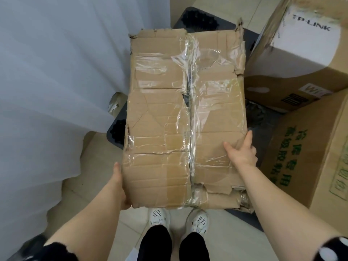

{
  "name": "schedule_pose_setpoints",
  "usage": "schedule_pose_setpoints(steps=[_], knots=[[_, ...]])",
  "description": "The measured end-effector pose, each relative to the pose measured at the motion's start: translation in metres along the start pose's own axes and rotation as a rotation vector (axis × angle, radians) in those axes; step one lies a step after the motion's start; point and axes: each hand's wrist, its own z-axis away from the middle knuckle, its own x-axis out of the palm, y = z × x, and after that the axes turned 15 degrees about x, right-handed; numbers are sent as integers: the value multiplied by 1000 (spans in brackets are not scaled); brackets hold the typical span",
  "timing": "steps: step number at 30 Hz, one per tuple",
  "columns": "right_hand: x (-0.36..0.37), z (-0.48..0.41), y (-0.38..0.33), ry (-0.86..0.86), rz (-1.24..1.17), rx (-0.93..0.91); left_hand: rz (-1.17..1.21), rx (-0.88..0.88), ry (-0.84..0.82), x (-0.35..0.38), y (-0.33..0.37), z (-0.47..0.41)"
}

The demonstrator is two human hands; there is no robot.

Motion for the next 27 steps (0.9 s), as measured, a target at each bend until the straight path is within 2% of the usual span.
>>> schedule_pose_setpoints(steps=[3, 6, 9, 11, 14, 17, 23, 27], knots=[[-1, 3, -4, -73, -108, -106, 42, 176, 76, -3, 21, -17], [-2, 3, -22, -132, -247, -280, 9, 438, 89, 16, 79, -8], [6, 14, -40, -142, -291, -360, 18, 538, -51, 43, 127, 10], [19, 24, -37, -137, -268, -261, -46, 553, -140, 52, 135, 24], [37, 39, -24, -133, -160, -27, -133, 555, -159, 47, 134, 31], [42, 46, -21, -103, -123, 31, -165, 534, -139, 40, 147, 26], [53, 36, -29, -23, -98, 190, -382, 627, -73, 53, 169, -17], [69, 35, -34, 54, -102, 346, -439, 505, -125, 47, 169, -49]])
